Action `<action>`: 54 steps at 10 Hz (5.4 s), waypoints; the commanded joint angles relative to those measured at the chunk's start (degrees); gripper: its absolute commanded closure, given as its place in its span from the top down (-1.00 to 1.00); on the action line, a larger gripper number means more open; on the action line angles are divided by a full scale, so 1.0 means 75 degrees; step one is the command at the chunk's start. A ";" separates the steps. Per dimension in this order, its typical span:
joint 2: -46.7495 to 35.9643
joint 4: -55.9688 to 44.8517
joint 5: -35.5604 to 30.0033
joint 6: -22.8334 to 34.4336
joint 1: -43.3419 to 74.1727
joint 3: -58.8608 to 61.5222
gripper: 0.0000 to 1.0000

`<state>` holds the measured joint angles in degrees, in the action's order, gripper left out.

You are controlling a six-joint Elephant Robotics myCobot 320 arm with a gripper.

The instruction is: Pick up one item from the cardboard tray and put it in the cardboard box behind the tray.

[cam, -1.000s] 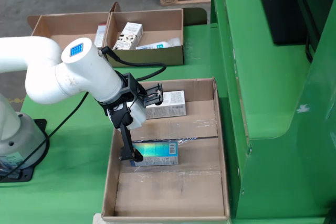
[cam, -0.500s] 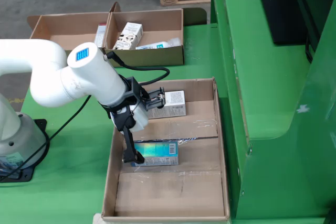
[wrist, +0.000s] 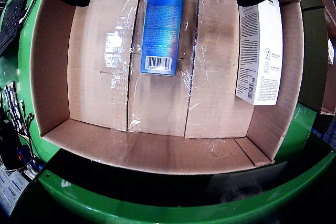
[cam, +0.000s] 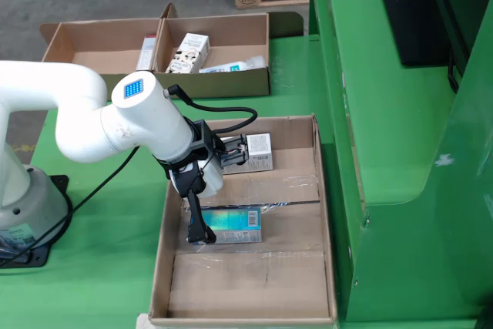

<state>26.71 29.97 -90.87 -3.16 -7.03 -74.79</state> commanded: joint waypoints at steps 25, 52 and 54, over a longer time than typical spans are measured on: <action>0.2626 0.1455 -0.0203 -0.0075 0.0162 0.0859 1.00; 0.2300 0.1584 -0.0137 -0.0100 0.0110 0.0586 -1.00; 0.1582 0.1744 -0.0039 -0.0148 -0.0038 0.0103 -1.00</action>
<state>45.70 41.48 -92.10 -3.95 -6.50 -71.80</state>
